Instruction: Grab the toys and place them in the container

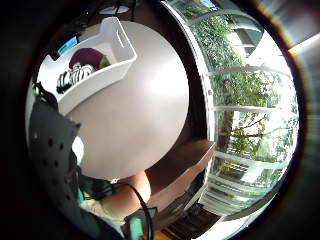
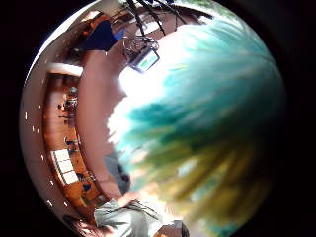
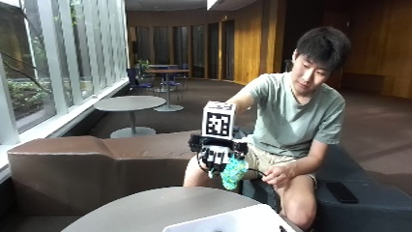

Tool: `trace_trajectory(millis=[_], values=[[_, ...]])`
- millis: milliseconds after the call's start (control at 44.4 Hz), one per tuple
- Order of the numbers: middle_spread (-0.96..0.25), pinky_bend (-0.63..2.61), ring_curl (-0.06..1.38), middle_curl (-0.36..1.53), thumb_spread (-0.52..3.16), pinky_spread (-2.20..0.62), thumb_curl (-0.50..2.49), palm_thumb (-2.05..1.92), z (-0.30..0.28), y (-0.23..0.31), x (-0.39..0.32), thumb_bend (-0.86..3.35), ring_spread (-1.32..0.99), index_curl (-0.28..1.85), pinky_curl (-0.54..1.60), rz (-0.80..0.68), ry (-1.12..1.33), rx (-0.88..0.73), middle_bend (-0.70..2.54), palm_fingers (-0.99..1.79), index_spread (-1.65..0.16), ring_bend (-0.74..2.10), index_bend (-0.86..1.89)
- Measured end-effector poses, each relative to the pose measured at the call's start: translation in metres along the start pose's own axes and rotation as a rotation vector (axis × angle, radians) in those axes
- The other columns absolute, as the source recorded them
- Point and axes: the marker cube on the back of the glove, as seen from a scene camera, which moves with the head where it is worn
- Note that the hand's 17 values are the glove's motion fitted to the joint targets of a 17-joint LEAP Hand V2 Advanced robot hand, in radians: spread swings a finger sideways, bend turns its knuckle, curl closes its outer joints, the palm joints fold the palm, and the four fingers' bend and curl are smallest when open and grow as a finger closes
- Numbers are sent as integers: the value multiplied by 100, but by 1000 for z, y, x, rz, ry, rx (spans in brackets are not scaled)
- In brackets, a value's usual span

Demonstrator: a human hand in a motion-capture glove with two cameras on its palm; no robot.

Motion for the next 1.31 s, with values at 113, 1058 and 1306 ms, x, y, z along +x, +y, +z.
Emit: trace_trajectory(millis=[113, 1058, 1306], values=[[-20, 107, 81, 92, 77, -95, 85, 42, -9, -31, -19, -1, -32, 100, 100, -43, -3, 134, 141, 95, -17, 155, 134], [-4, 102, 51, 57, 106, -57, 66, -7, 29, -83, -84, -8, -9, 69, 106, 48, 8, -255, 40, -58, -15, 77, 17], [-4, 64, 36, 45, 120, -26, 46, -12, -9, -37, -80, -8, -4, 48, 87, -32, -116, -151, 17, -34, -21, 42, 10]])
